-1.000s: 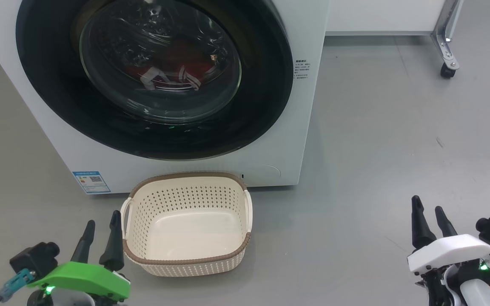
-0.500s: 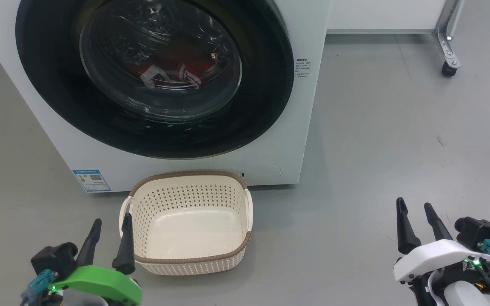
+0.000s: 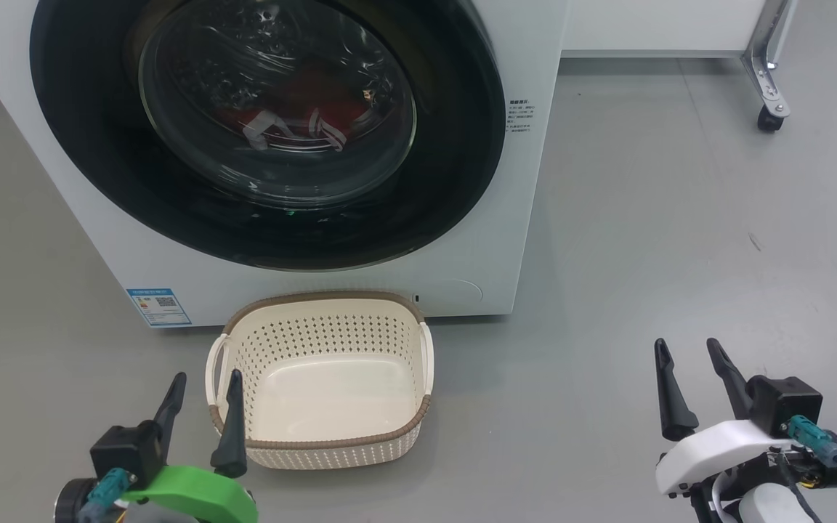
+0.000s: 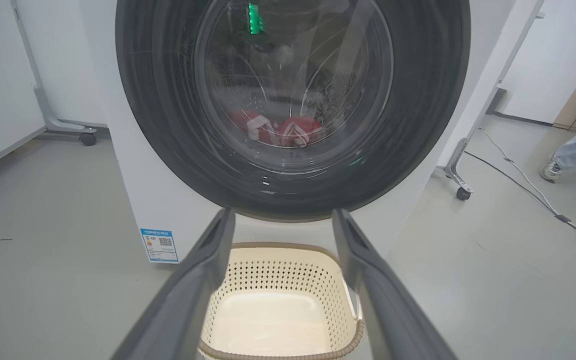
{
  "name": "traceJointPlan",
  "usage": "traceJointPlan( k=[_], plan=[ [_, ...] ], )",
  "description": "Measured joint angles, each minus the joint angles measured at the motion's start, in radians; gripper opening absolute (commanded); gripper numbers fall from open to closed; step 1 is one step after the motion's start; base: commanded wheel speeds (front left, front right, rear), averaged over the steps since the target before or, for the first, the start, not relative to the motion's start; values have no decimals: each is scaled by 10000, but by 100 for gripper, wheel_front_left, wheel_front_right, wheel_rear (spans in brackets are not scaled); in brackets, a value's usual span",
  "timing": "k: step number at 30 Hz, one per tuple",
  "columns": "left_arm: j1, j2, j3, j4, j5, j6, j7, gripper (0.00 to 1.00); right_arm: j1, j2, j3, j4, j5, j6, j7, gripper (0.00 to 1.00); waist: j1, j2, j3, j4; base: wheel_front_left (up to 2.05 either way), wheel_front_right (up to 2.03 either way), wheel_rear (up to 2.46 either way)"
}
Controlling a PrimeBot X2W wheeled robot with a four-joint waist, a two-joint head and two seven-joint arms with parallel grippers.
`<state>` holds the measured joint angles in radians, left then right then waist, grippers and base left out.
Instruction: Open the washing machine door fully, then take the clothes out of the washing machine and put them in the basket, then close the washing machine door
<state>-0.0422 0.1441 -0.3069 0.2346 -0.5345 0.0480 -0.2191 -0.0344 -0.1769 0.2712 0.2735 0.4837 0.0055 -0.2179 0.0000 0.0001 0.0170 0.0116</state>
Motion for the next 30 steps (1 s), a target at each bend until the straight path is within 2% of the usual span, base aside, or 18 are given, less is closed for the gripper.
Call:
traceJointPlan(
  k=[10,22,30],
  plan=[
    [-13,-2,-236,157,972,188,-303,100,-1,42,31,2,-1011,-184,-259,100,0,-1,30,7,0,0,0],
    [-23,-31,-174,376,963,221,-316,100,12,207,-326,94,-1064,-320,-267,100,0,-1,32,8,0,0,0],
    [-81,-31,-140,387,1016,274,-316,100,12,221,-339,109,-1080,-253,-267,100,0,0,100,10,0,0,0]
  ],
)
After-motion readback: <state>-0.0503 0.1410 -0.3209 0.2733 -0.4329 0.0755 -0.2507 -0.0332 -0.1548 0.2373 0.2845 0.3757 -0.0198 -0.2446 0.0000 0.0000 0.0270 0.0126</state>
